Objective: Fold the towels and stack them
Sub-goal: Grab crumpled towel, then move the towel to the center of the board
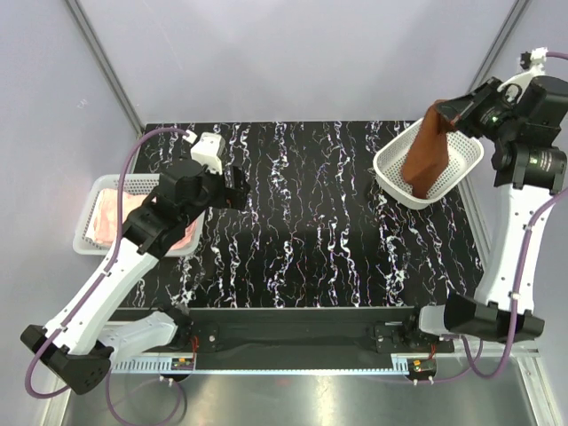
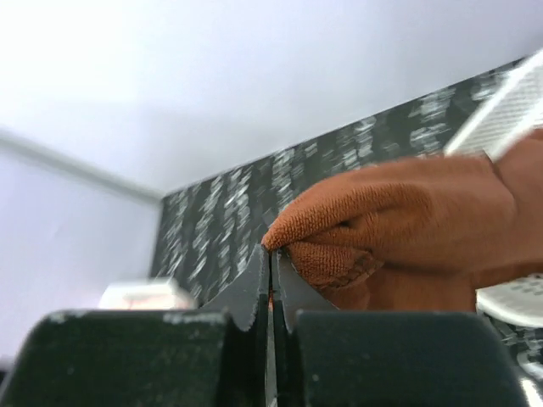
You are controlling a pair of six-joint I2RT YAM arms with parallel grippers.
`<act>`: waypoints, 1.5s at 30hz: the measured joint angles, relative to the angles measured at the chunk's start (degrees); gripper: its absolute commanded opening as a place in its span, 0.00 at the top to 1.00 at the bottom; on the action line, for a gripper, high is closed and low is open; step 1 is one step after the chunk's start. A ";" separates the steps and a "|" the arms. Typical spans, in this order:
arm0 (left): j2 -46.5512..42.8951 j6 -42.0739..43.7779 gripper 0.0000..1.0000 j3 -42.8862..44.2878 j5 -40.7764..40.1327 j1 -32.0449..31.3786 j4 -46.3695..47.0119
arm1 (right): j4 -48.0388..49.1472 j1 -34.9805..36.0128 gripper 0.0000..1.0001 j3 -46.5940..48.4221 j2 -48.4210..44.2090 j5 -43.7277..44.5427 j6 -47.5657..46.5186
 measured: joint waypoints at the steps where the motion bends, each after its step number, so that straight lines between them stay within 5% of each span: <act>1: -0.28 0.00 0.01 0.00 0.24 0.02 -0.22 | -0.61 0.92 1.00 -0.44 -1.73 -1.62 0.11; 7: -2.34 -0.20 0.01 0.02 4.35 0.07 -2.10 | -1.95 13.00 1.00 -8.76 -8.50 -6.60 0.68; 13: -2.56 -1.33 0.01 -0.48 9.68 0.07 -5.27 | 6.03 24.28 1.00 -36.41 -13.94 -6.78 5.51; 17: -3.17 -3.04 0.01 -4.52 12.37 0.07 -4.83 | 14.32 33.00 1.00 -49.44 -8.55 -4.74 9.33; 30: 2.38 -10.14 0.01 -7.21 7.50 4.35 -9.38 | 32.13 62.45 0.97 -51.32 8.48 -1.01 14.14; 33: 2.43 -11.26 0.01 -7.21 8.07 8.39 -9.16 | 33.00 64.39 0.83 -51.32 9.60 -0.76 14.67; 37: 4.24 -11.15 0.04 -7.10 10.32 10.86 -7.02 | 28.98 64.39 0.44 -50.29 9.33 4.15 13.62; 45: 24.15 -7.26 0.16 5.05 16.52 6.69 -7.87 | 11.93 57.55 0.34 -44.98 -1.29 19.82 7.96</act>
